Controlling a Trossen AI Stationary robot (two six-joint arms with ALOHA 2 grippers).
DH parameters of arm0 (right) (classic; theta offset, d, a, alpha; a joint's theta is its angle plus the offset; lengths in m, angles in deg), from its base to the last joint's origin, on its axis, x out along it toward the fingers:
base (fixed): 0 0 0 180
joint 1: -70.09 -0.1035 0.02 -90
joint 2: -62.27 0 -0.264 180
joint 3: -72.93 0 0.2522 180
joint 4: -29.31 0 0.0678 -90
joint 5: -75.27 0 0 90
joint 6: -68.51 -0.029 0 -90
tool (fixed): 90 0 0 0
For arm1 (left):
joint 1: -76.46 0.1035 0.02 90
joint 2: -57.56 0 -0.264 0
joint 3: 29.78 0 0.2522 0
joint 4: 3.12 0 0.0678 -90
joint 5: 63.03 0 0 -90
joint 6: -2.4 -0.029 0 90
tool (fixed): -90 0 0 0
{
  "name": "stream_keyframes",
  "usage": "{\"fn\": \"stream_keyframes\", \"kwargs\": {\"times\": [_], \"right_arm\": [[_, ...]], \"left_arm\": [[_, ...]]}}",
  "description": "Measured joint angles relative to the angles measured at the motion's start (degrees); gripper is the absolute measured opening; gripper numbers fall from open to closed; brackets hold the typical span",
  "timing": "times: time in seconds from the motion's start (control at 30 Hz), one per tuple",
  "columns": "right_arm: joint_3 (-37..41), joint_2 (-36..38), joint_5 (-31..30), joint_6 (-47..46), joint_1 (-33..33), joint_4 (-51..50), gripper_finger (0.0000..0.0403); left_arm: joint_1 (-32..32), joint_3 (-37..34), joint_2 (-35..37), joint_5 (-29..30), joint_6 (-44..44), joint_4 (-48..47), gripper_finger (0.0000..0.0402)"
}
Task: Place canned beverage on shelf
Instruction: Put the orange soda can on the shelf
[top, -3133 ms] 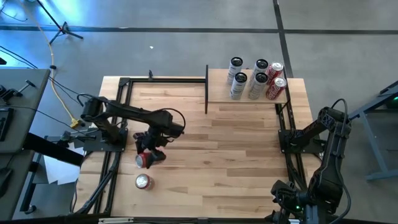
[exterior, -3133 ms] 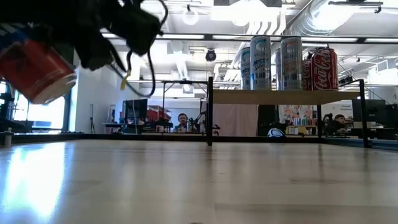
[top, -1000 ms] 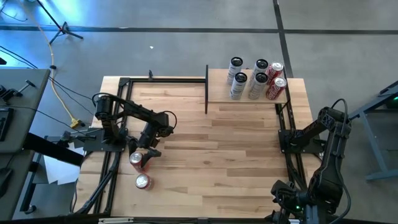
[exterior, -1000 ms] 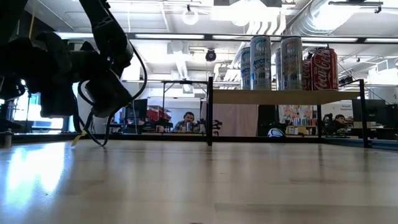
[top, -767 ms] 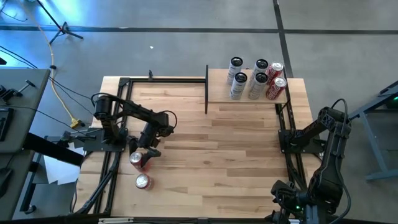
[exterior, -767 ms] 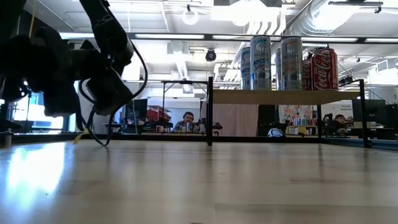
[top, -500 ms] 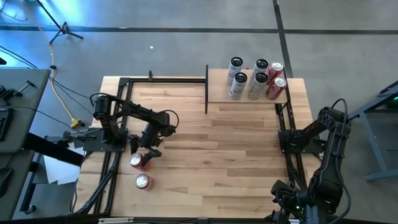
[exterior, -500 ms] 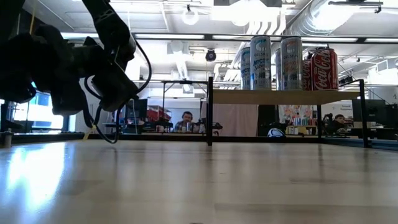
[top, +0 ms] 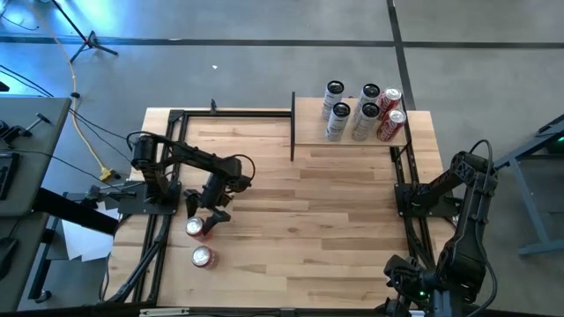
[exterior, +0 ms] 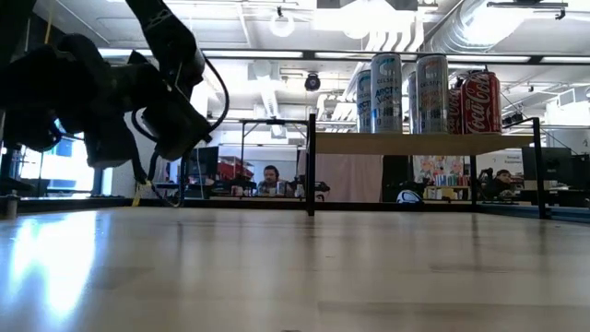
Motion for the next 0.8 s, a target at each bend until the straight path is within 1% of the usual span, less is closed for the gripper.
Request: {"fn": "stream_keyframes", "kwargs": {"times": [0.17,0.3,0.4,0.6,0.8], "right_arm": [[0.0,0.0,0.0,0.0,0.0,0.0,0.0399],[0.0,0.0,0.0,0.0,0.0,0.0,0.0399],[0.0,0.0,0.0,0.0,0.0,0.0,0.0399],[0.0,0.0,0.0,0.0,0.0,0.0,0.0399],[0.0,0.0,0.0,0.0,0.0,0.0,0.0399]], "left_arm": [[0.0,2.4,1.4,1.9,0.9,-0.3,0.0357],[-0.2,4.3,4.7,3.1,3.3,-0.1,0.0357],[-0.9,5.9,8.6,7.5,6.6,1.1,0.0357],[-4.1,6.4,19.1,21.0,21.7,9.2,0.0357],[-11.3,6.4,27.2,32.5,41.5,13.5,0.0357]]}}
